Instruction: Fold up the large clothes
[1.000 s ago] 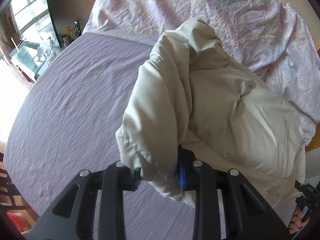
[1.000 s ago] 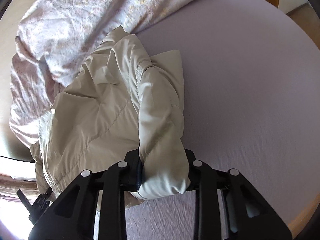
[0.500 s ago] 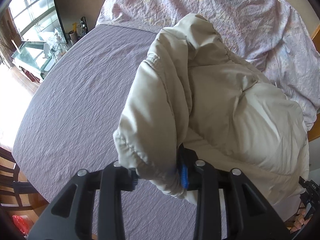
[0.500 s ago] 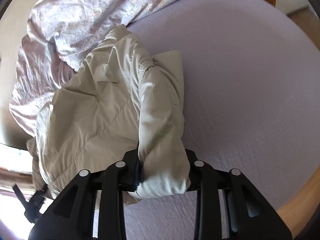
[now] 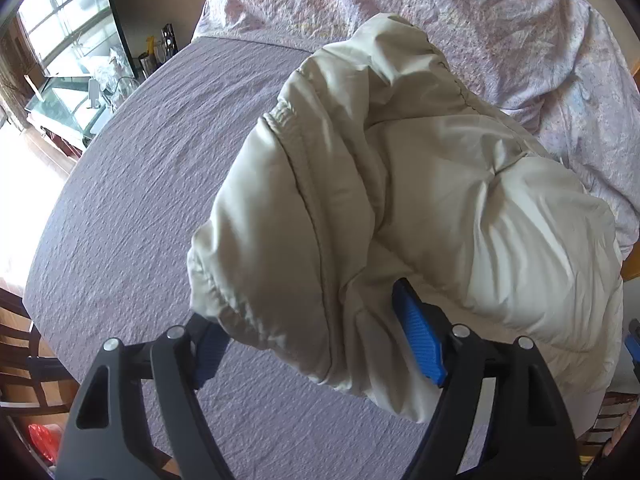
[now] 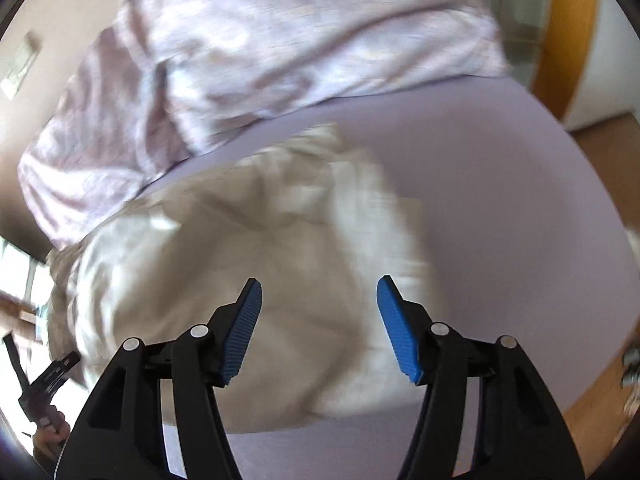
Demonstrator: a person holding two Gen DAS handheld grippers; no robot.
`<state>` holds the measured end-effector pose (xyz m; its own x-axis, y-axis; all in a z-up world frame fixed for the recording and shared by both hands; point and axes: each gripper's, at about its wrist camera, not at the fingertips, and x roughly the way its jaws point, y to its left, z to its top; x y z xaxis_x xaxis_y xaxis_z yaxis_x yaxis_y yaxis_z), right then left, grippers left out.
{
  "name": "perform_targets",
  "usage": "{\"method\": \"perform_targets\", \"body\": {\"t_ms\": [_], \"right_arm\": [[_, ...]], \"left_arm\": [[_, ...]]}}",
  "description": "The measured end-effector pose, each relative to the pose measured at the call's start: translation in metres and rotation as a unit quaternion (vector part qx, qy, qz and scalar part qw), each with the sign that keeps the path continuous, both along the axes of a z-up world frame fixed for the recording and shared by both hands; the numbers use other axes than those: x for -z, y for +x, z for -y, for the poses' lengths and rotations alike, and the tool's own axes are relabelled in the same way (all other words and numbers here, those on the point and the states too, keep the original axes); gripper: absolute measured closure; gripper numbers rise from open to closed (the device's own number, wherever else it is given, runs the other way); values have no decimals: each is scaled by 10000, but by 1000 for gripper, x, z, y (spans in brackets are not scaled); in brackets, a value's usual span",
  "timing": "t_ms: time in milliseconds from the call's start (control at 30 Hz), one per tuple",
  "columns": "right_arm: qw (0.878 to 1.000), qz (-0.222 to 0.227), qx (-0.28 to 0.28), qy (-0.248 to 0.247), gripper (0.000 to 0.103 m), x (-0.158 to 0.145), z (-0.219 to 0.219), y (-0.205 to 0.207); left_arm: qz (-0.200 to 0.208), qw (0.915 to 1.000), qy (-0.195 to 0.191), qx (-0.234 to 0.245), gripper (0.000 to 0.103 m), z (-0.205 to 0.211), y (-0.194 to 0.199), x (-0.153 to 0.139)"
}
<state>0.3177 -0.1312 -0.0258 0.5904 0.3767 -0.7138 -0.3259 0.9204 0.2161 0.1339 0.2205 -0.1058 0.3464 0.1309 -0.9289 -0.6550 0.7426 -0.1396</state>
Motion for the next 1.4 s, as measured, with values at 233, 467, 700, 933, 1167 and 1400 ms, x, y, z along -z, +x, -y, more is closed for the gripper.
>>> {"method": "perform_targets", "body": {"t_ms": [233,467,700,933,1167,1400], "right_arm": [[9921,-142,-1244,-127,69,12,-88,-31],[9878,-293,-1417,-584,72,37,-126,-30],[9874,-588,-1253,-764,72,60,-133,-16],[9859,-706,-1285,-811,72,74,-137,-6],[9853,-680,-1337,-819,72,74,-137,-9],[9850,-679,-1364,-809,72,77,-138,-8]], "left_arm": [[100,9998,-169,-89,24,-6,-2,1],[124,9995,-252,-138,23,-9,-5,3],[179,9992,-301,-201,21,-14,-7,4],[249,9986,-381,-256,17,-19,-4,6],[292,9975,-527,-356,15,-21,5,16],[553,9936,-772,-604,21,-27,8,28]]}}
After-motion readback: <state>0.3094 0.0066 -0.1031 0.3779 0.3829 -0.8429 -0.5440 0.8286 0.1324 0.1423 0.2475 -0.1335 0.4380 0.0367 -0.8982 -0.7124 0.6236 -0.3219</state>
